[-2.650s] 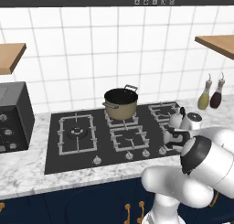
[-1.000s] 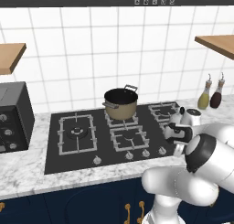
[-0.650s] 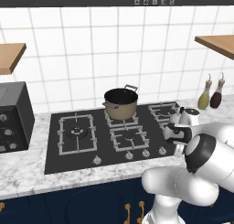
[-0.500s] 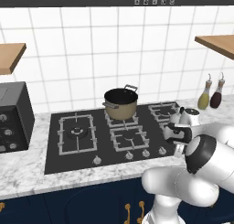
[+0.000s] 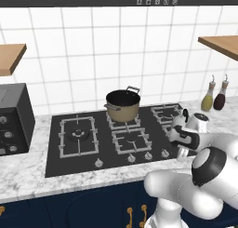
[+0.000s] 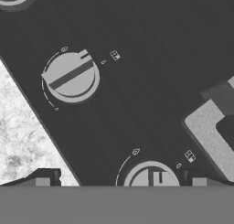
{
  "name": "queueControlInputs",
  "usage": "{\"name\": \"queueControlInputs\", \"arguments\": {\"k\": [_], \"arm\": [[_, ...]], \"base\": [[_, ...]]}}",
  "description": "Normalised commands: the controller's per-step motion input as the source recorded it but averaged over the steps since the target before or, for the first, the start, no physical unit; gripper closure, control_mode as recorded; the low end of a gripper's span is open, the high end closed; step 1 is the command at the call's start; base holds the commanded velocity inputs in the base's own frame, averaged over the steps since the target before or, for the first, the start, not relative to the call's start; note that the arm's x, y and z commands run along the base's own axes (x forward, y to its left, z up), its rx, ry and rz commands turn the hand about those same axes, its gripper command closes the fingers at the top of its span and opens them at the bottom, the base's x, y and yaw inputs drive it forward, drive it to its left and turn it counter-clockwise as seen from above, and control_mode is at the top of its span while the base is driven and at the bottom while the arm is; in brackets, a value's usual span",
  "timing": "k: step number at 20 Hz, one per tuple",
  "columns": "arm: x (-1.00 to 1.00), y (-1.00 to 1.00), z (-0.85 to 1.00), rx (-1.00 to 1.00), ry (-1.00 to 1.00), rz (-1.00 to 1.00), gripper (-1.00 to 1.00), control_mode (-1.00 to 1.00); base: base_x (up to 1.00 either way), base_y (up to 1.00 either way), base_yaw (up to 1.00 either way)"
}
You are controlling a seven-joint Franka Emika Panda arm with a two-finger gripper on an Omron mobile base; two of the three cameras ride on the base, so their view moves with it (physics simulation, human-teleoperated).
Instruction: Pick the kettle from the counter and place it on a stove burner. Then turn the burner on.
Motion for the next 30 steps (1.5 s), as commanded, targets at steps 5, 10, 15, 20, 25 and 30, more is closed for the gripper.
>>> {"name": "queueControlInputs", "arguments": {"k": [5,10,15,20,25,30], "arm": [[0.04,0.00,0.23,0.00,-0.07,0.00,-1.00,-1.00],[0.30,0.00,0.60,0.00,-0.18,0.00,-1.00,-1.00],[0.04,0.00,0.26,0.00,-0.11,0.00,-1.00,-1.00],[-0.68,-0.38,0.96,0.07,-0.52,0.00,-1.00,-1.00],[-0.98,-0.99,1.00,0.20,-0.66,0.00,-1.00,-1.00],[-0.58,-0.35,0.51,0.04,-0.39,0.01,-1.00,-1.00]], "base": [[0.00,0.00,0.00],[0.00,0.00,0.00],[0.00,0.00,0.00],[0.00,0.00,0.00],[0.00,0.00,0.00],[0.00,0.00,0.00]]}}
